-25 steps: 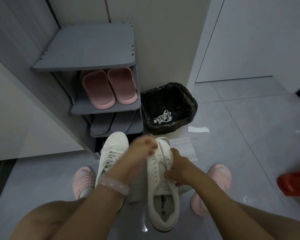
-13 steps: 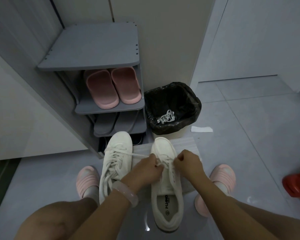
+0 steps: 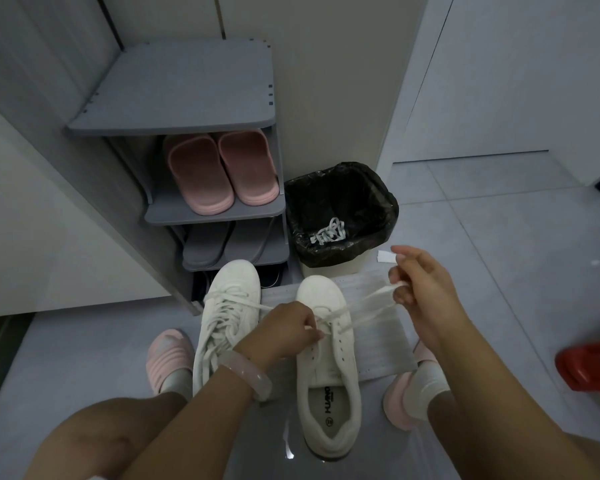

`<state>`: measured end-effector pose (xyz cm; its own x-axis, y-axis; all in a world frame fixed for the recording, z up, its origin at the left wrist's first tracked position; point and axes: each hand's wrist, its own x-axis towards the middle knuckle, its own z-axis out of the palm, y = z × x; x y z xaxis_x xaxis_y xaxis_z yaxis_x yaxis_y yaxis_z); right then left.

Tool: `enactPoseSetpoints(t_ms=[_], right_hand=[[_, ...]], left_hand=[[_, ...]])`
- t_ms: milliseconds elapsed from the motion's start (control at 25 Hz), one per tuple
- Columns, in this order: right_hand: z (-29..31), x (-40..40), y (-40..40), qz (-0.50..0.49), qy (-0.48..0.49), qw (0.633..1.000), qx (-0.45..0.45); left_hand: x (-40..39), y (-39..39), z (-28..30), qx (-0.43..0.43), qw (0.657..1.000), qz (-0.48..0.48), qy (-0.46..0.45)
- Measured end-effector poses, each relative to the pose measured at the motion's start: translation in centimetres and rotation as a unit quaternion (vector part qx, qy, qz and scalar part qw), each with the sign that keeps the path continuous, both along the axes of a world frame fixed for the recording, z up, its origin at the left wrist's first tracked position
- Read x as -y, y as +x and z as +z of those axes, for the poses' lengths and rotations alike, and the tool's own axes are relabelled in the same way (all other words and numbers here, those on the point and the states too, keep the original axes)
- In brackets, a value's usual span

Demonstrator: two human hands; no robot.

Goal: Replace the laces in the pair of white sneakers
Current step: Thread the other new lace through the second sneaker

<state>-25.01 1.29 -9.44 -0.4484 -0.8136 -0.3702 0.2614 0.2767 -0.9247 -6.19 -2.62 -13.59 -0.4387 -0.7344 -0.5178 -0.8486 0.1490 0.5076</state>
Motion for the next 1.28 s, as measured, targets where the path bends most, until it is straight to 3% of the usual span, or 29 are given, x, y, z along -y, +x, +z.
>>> enactPoseSetpoints(t_ms=[40, 120, 200, 280, 360, 440, 560, 760, 880, 960, 1080, 1160, 1280], right_hand=[[-0.1, -0.3, -0.3, 0.013, 0.019, 0.999, -0.04], [-0.6, -0.5, -1.1, 0.092, 0.076, 0.971, -0.205], [-0.9, -0.6, -1.8, 0.257, 0.136, 0.878, -0.38], [-1.0, -0.6, -1.8, 0.408, 0.183, 0.778, -0.441], [-0.8, -0.6, -1.8, 0.455, 0.185, 0.749, -0.444], [-0.6, -0.6, -1.9, 0.423, 0.157, 0.771, -0.449], [-0.5, -0.5, -1.9, 0.297, 0.125, 0.81, -0.49], [-1.3, -0.6, -0.9, 0.147, 0.108, 0.799, -0.573], [-1.5, -0.6, -0.4, 0.148, 0.072, 0.835, -0.525], [-1.2, -0.7, 0.0, 0.134, 0.025, 0.868, -0.477], [-0.8, -0.7, -0.1, 0.137, 0.004, 0.887, -0.442], [-0.6, -0.6, -0.7, 0.22, 0.038, 0.871, -0.438], [-0.5, -0.5, -1.2, 0.353, 0.075, 0.808, -0.465]], left_hand=[[0.2, 0.2, 0.1, -0.005, 1.0, 0.004, 0.001], [0.3, 0.3, 0.2, -0.009, 1.0, 0.011, 0.005], [0.4, 0.3, 0.2, -0.011, 1.0, 0.015, 0.007], [0.4, 0.4, 0.2, -0.014, 1.0, 0.02, 0.01], [0.4, 0.5, 0.0, -0.013, 1.0, 0.017, 0.009], [0.5, 0.5, -0.1, -0.011, 1.0, 0.011, 0.007], [0.5, 0.5, -0.4, -0.009, 1.0, 0.006, 0.006], [0.3, 0.3, -0.4, -0.027, 0.999, 0.015, -0.028], [-0.2, -0.4, -0.1, -0.08, 0.994, 0.026, -0.071], [-0.7, -0.9, -0.5, -0.072, 0.993, 0.025, -0.093], [-1.0, -1.5, -1.0, -0.061, 0.988, 0.062, -0.126], [-1.0, -1.9, -0.3, -0.08, 0.982, 0.083, -0.152], [-0.7, -2.4, 1.8, -0.108, 0.968, 0.067, -0.215]])
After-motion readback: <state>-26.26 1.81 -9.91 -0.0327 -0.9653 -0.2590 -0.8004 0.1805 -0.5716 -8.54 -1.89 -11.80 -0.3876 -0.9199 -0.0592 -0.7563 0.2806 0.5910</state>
